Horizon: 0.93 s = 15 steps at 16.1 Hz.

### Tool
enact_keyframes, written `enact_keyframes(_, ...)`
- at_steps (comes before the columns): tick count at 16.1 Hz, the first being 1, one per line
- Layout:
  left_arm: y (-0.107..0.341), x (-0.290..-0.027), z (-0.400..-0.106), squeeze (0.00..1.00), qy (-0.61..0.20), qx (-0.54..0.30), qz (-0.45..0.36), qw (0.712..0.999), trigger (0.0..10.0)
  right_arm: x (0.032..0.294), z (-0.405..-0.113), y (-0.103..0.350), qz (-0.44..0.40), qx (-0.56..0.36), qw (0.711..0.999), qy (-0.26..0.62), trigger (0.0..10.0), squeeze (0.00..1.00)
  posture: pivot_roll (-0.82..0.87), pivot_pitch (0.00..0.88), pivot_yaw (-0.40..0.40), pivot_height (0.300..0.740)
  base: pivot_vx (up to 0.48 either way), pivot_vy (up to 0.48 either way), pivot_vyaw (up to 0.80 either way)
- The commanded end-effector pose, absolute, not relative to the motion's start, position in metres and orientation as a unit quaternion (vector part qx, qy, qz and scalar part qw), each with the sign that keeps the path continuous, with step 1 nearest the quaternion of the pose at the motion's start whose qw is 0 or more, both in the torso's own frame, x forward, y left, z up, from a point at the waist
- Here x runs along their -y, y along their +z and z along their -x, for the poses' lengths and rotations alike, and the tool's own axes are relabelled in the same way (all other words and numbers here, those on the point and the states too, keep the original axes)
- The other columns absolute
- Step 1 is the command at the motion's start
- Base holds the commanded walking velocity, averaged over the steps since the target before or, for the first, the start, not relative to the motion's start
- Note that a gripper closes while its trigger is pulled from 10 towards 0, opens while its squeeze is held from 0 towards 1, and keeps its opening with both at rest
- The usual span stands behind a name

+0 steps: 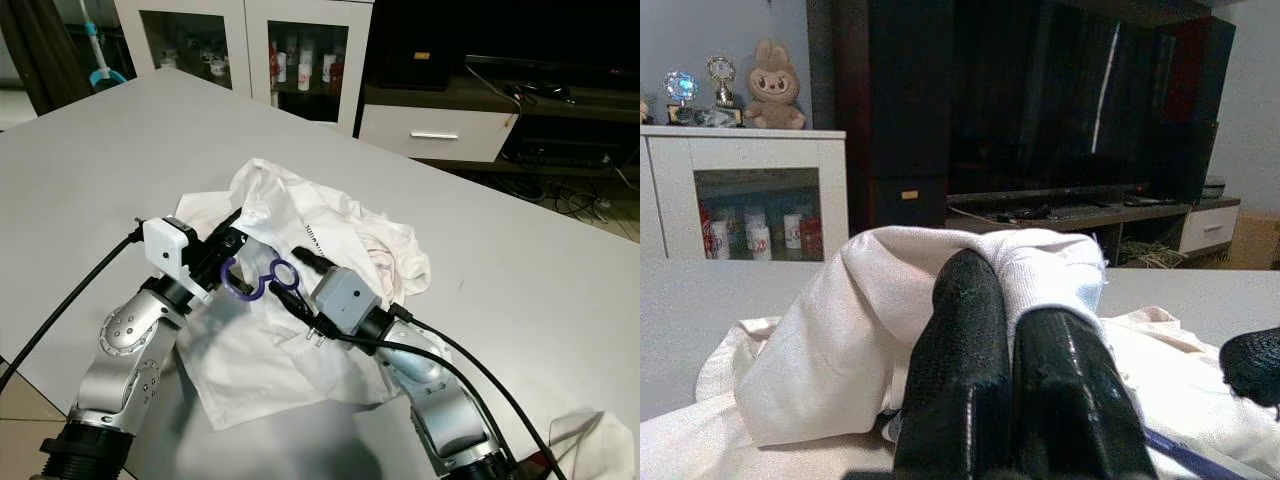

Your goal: Hang hanger

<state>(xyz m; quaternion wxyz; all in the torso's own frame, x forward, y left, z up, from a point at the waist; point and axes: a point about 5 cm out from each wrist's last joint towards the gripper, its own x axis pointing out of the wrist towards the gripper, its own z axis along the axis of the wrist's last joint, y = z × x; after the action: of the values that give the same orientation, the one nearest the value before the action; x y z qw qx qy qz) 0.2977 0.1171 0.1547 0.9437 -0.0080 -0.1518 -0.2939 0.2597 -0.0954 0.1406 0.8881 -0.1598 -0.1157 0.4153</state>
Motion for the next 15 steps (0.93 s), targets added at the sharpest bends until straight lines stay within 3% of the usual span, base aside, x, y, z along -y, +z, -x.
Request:
enact_keyframes(1,0.16,-0.114,-0.297,0.0,-0.3,0.16,0.005,0.94,0.0,0.097,-0.261,0.143,0.162,0.123,0.89,0.408,0.0,0.01,0.03,0.071,-0.028,0.74,0.0,0.0,0.0)
enact_keyframes(10,0.16,-0.12,-0.296,0.0,-0.303,0.154,-0.001,0.94,0.0,0.1,-0.26,0.137,0.149,0.123,0.892,0.409,0.0,0.04,0.03,0.075,0.0,0.74,0.0,0.0,0.0)
enact_keyframes(15,0.162,-0.118,-0.297,0.0,-0.307,0.154,0.002,0.939,0.0,0.094,-0.27,0.135,0.136,0.126,0.914,0.362,0.0,0.02,0.03,0.069,0.008,0.74,0.0,0.0,0.0)
